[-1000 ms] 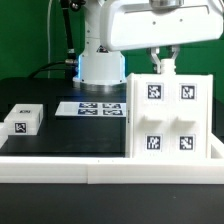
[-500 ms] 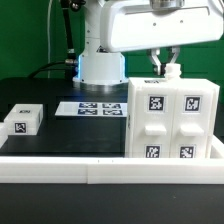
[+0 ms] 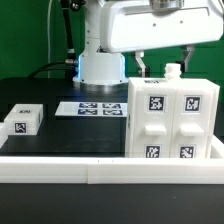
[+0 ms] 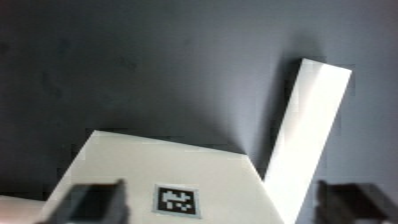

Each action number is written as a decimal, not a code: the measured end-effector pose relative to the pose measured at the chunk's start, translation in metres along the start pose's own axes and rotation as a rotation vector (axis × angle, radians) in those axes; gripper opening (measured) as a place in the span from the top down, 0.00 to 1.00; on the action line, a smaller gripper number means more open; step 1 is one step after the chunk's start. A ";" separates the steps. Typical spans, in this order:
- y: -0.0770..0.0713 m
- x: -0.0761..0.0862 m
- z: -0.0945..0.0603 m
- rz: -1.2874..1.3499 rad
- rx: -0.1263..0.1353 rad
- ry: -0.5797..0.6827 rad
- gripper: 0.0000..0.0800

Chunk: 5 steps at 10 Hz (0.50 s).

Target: Assemble cabinet

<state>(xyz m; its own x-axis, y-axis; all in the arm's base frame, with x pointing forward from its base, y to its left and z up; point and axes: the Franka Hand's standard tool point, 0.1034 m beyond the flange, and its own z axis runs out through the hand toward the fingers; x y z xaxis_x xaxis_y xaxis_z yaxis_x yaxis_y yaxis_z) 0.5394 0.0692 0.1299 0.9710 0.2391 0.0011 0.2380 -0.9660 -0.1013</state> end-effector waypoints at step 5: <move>0.000 -0.009 0.006 0.052 -0.007 0.013 0.00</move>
Offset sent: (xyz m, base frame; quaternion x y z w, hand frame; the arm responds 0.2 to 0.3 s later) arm 0.0000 0.0000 0.0000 0.0000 0.0000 0.0000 1.0000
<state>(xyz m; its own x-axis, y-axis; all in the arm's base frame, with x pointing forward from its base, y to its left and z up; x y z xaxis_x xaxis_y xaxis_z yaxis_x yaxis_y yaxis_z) 0.5305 0.0677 0.1242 0.9822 0.1878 0.0085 0.1877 -0.9776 -0.0948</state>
